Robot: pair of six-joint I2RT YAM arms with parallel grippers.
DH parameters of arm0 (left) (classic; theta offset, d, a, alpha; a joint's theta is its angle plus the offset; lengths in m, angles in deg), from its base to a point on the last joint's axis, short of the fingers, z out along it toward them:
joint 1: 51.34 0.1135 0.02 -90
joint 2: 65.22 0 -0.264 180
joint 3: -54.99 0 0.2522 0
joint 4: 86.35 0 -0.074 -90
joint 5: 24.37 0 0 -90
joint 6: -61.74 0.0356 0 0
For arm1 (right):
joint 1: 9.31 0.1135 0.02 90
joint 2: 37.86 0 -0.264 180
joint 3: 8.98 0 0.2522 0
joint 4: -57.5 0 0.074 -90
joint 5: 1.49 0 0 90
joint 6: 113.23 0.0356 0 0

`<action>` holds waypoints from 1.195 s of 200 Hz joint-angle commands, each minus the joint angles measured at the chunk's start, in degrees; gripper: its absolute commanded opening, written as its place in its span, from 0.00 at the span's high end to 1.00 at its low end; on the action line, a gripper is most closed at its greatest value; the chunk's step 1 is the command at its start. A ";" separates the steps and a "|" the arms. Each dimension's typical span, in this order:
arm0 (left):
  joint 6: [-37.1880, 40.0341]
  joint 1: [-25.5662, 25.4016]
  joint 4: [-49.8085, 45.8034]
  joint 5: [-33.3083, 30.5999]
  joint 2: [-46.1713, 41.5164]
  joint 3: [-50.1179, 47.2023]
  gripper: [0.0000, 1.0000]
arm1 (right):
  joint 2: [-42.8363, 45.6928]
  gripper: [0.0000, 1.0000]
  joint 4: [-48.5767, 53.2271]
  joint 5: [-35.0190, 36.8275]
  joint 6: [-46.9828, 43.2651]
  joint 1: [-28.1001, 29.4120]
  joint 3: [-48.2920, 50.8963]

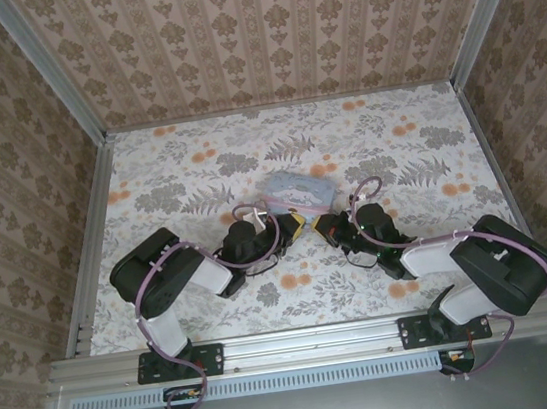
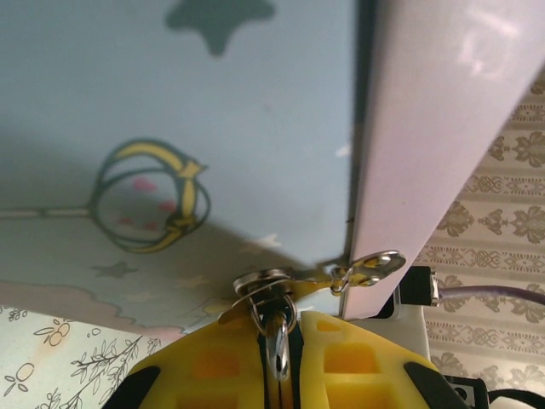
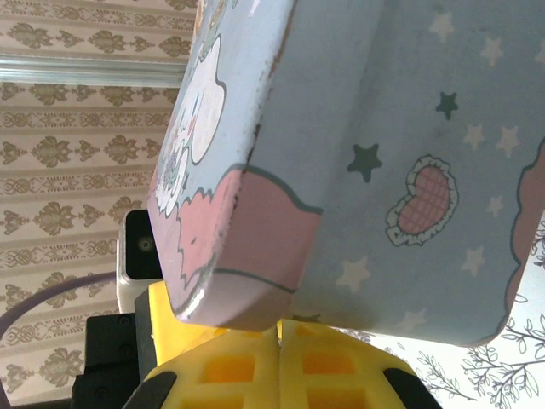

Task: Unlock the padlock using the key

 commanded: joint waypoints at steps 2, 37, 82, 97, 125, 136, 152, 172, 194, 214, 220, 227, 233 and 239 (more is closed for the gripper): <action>-0.59 -2.03 4.08 0.35 -3.30 0.14 1.00 | -1.44 1.00 -4.40 3.83 1.92 0.81 -1.06; -1.13 -2.37 4.15 -0.76 -4.10 -0.13 1.00 | -3.37 1.00 -8.46 6.85 4.10 2.24 -0.70; -1.28 -2.44 4.27 -1.30 -4.76 -0.40 1.00 | -5.50 1.00 -12.90 12.00 8.08 4.43 0.65; -1.40 -2.59 4.25 -1.47 -4.78 -0.49 1.00 | -6.35 1.00 -15.07 13.62 9.74 4.74 1.37; -1.68 -2.68 4.26 -1.41 -4.61 -0.51 1.00 | -8.65 1.00 -18.72 14.92 12.11 4.85 1.94; -1.71 -2.76 4.26 -1.22 -4.38 -0.38 1.00 | -9.39 1.00 -18.74 13.99 12.10 4.83 1.40; -1.75 -2.84 4.26 -1.12 -4.39 -0.39 1.00 | -10.06 1.00 -17.68 12.19 11.32 4.83 0.21; -1.57 -2.70 4.25 -0.96 -4.32 -0.72 1.00 | -10.59 1.00 -16.55 10.46 10.03 4.54 -0.55; -1.16 -2.74 4.28 -0.62 -4.26 -0.93 1.00 | -10.77 1.00 -15.55 6.98 7.62 3.51 -1.16; -0.71 -2.60 4.26 -0.20 -4.25 -1.10 1.00 | -10.80 1.00 -15.51 3.68 5.45 1.62 -1.23; -0.70 -2.57 4.26 -0.09 -4.13 -1.15 1.00 | -10.77 1.00 -15.86 2.81 4.93 1.03 -1.22; -0.73 -2.51 4.26 0.05 -3.99 -1.20 1.00 | -10.79 1.00 -16.38 2.21 4.37 0.40 -1.06; -0.47 -2.47 4.23 0.10 -3.91 -1.24 1.00 | -10.77 1.00 -17.17 1.66 3.59 0.02 -1.05; -0.44 -2.49 4.25 0.16 -3.84 -1.19 1.00 | -10.70 1.00 -17.57 0.97 2.74 -0.23 -1.25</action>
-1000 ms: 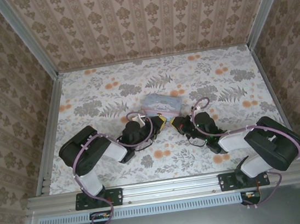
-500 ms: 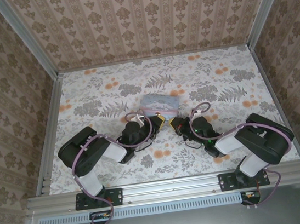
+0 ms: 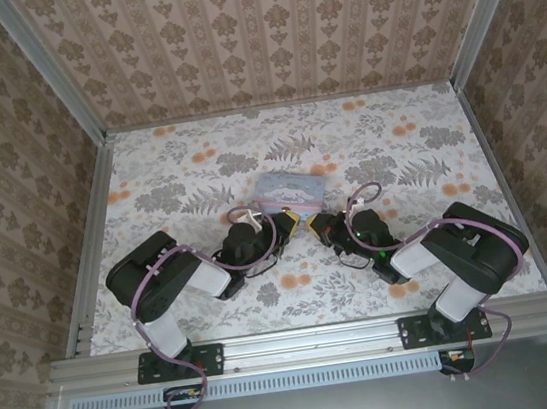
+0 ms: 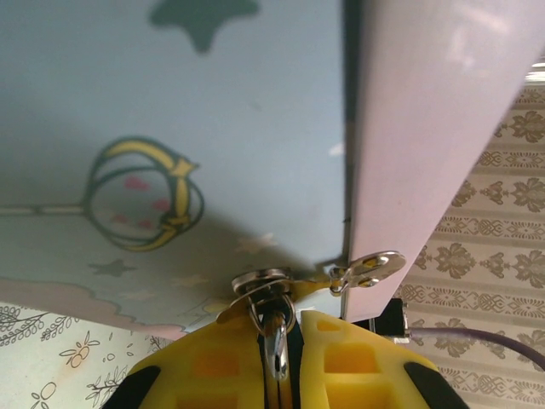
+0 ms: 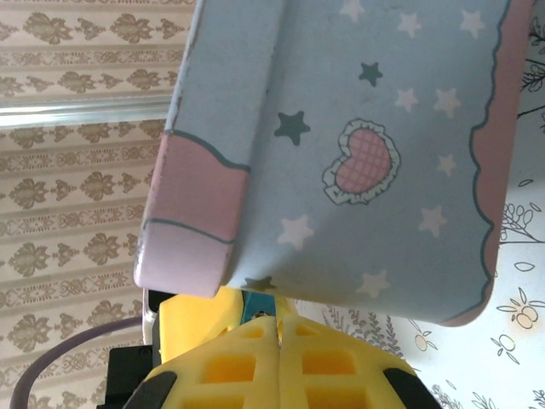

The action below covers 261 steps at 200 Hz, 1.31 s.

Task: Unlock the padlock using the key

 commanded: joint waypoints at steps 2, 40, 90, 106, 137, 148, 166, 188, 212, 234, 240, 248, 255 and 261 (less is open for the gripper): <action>0.66 -1.85 5.56 6.53 -1.94 -0.17 1.00 | -1.03 1.00 -1.55 -3.16 -4.37 -1.85 -2.33; 0.83 -1.75 5.56 6.99 -1.48 0.27 1.00 | -1.46 1.00 0.52 -7.71 -8.90 -1.17 -6.24; 0.34 -1.69 5.56 6.21 -1.26 0.19 1.00 | -5.84 1.00 -5.45 -1.94 -1.04 1.72 -4.87; -0.53 -1.85 5.59 5.54 -1.28 0.09 1.00 | -8.65 1.00 -10.54 0.45 2.44 2.00 -3.50; -2.26 -2.11 5.65 4.00 -1.39 -0.16 1.00 | -10.35 1.00 -11.55 2.51 4.35 2.05 -3.46; -2.48 -2.28 5.52 3.51 -1.48 -0.33 1.00 | -10.20 1.00 -11.41 2.56 4.12 1.97 -3.81; -2.97 -2.46 5.65 3.11 -1.54 -0.31 1.00 | -10.40 1.00 -11.34 2.36 4.30 1.96 -4.46; -2.66 -2.55 5.70 3.62 -1.52 0.16 1.00 | -11.12 1.00 -11.44 1.61 4.75 1.54 -5.21; -1.82 -2.51 5.57 4.03 -1.60 -0.08 1.00 | -11.57 1.00 -11.39 0.52 5.43 0.85 -5.87; -0.86 -2.53 5.57 4.16 -1.41 -0.52 1.00 | -11.87 1.00 -11.49 -0.28 6.76 0.48 -6.49; -0.70 -2.55 5.54 4.16 -1.43 -0.66 1.00 | -12.01 1.00 -11.50 -0.65 7.21 0.38 -6.68; -0.26 -2.47 5.56 4.17 -1.31 -0.78 1.00 | -11.99 1.00 -11.58 -1.25 7.87 0.25 -6.96; 0.10 -2.50 5.56 4.25 -1.22 -0.88 1.00 | -12.02 1.00 -11.56 -1.71 8.48 0.20 -7.23; 0.31 -2.48 5.56 4.33 -1.13 -0.95 1.00 | -11.92 1.00 -11.56 -2.06 9.02 0.20 -7.44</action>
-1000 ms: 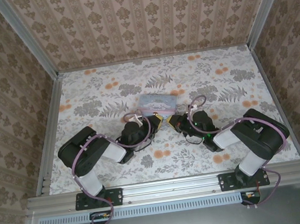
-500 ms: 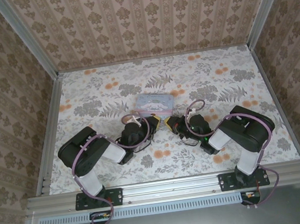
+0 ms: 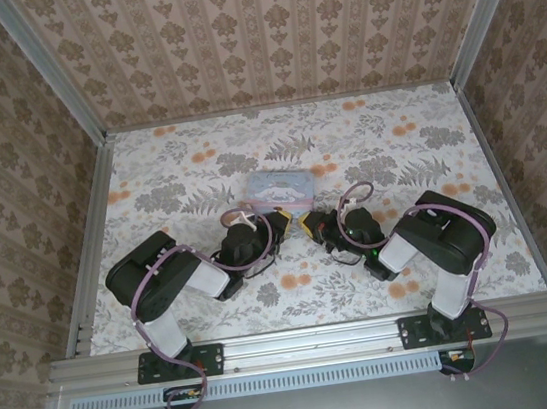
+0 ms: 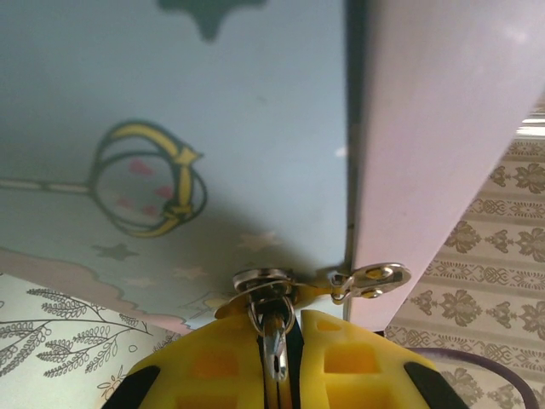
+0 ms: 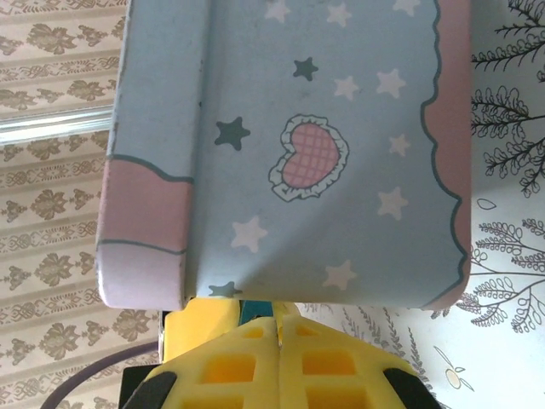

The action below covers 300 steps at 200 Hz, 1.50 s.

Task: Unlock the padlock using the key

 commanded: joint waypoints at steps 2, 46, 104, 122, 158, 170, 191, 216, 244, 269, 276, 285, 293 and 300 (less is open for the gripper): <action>2.26 -2.97 6.06 9.76 -1.08 -0.06 1.00 | -1.01 1.00 -2.17 -1.10 3.08 -0.41 -3.71; 3.73 -2.81 5.93 10.20 0.19 -0.67 1.00 | -0.72 1.00 -1.94 -4.24 7.06 -0.86 -5.10; 4.81 -2.72 5.93 10.29 1.28 -0.85 1.00 | -0.89 1.00 -1.63 -5.39 8.28 -0.96 -6.01; 4.85 -2.68 5.93 10.28 1.58 -0.77 1.00 | -0.06 1.00 -1.28 -5.72 7.40 -0.74 -6.46; 4.31 -2.95 6.05 10.46 2.37 0.28 1.00 | 0.94 1.00 3.16 -6.26 3.73 2.15 -10.12; 4.21 -3.00 5.93 10.46 2.28 0.38 1.00 | 0.87 1.00 2.60 -5.71 3.33 2.06 -9.48; 4.08 -3.01 5.93 10.23 1.99 0.21 1.00 | 0.72 1.00 0.92 -5.04 3.67 1.07 -7.43; 3.66 -3.01 6.03 10.02 2.02 0.20 1.00 | 1.04 1.00 1.10 -5.05 2.56 1.15 -7.06; 2.47 -2.73 6.11 9.49 1.75 -0.41 1.00 | 2.44 1.00 2.40 -5.04 -0.23 1.20 -5.61; 1.73 -2.53 6.20 8.63 0.65 -0.95 1.00 | 4.15 1.00 4.23 -4.24 -2.33 1.78 -4.30; 1.76 -2.49 6.19 8.37 0.30 -0.95 1.00 | 4.19 1.00 4.12 -3.70 -1.99 2.32 -4.25; 1.68 -2.50 6.19 8.21 0.21 -0.72 1.00 | 4.04 1.00 2.98 -2.68 -0.86 3.36 -4.21; 1.41 -2.57 6.20 8.01 0.40 -0.40 1.00 | 3.57 1.00 1.06 -1.37 0.24 4.44 -4.33; 1.23 -2.64 6.16 8.07 0.71 -0.05 1.00 | 3.13 1.00 -0.10 -0.74 1.01 5.23 -4.78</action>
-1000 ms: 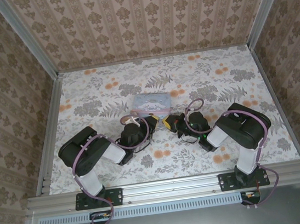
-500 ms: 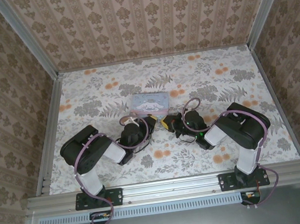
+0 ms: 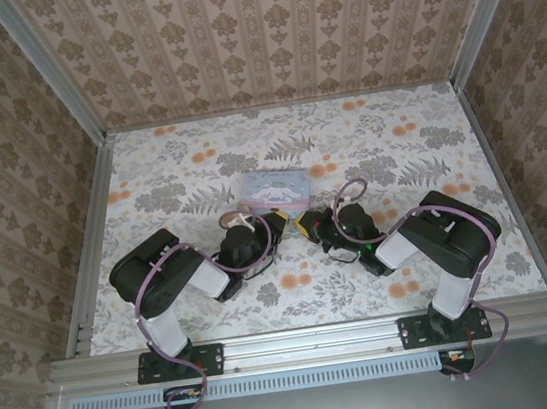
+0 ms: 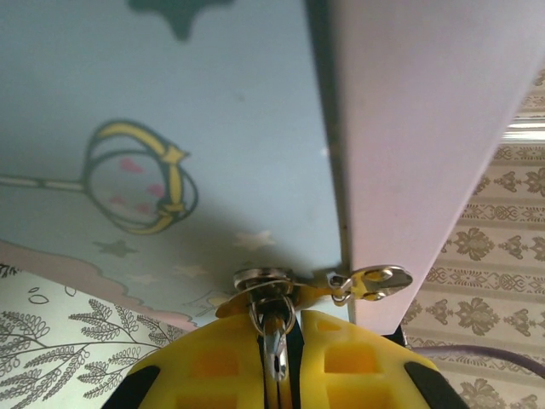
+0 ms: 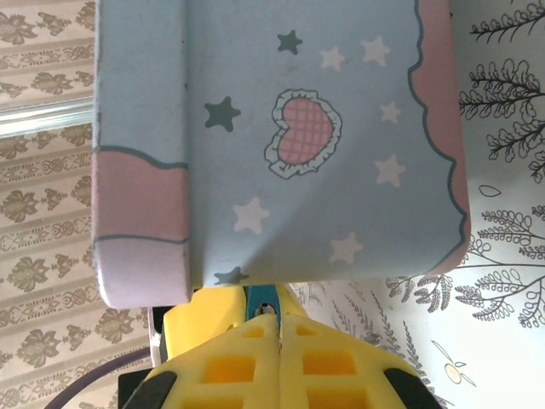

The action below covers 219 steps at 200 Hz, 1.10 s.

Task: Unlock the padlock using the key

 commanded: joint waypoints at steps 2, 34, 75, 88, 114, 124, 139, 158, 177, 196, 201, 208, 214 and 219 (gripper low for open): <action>-1.20 -3.29 3.83 9.31 -1.07 0.90 1.00 | 1.10 1.00 -8.84 0.18 1.13 4.22 -1.81; -2.04 -3.64 3.84 8.63 0.92 1.73 1.00 | 0.54 1.00 -7.52 2.17 1.59 7.41 -4.04; -1.68 -3.78 3.84 8.62 0.88 1.88 1.00 | 0.03 1.00 -8.57 2.38 1.24 4.33 -0.67; -1.72 -3.82 3.80 8.64 0.82 1.63 1.00 | 0.17 1.00 -8.72 1.82 0.73 2.16 1.01; -1.77 -3.74 3.84 8.51 0.71 1.17 1.00 | -0.02 1.00 -8.71 -0.63 -0.30 -1.12 2.77; -1.65 -3.72 3.82 8.43 0.53 1.00 1.00 | -0.27 1.00 -8.77 -2.16 -0.81 -2.17 2.70; -1.52 -3.58 3.82 8.43 0.37 0.75 1.00 | -0.61 1.00 -8.97 -3.79 -1.24 -3.31 2.71; -1.39 -3.48 3.77 8.19 -0.04 0.32 1.00 | -0.87 1.00 -8.79 -6.01 -1.83 -4.78 2.61; -1.29 -3.31 3.80 8.25 -0.24 -0.14 1.00 | -1.27 1.00 -8.78 -8.36 -2.59 -6.10 2.40; -1.29 -2.95 3.65 8.31 -0.27 -0.51 1.00 | -1.90 1.00 -9.35 -11.49 -3.39 -7.57 2.34; -1.29 -2.81 3.66 8.49 -0.18 -0.59 1.00 | -2.05 1.00 -9.53 -12.24 -3.62 -8.07 2.49; -1.29 -2.51 3.67 8.68 -0.03 -0.59 1.00 | -2.10 1.00 -9.56 -13.35 -4.06 -8.71 2.76; -1.25 -2.42 3.64 8.70 0.08 -0.70 1.00 | -2.11 1.00 -9.44 -14.27 -4.28 -9.26 3.10; -1.19 -2.20 3.66 8.63 0.09 -0.89 1.00 | -2.19 1.00 -9.52 -14.84 -4.48 -9.77 3.49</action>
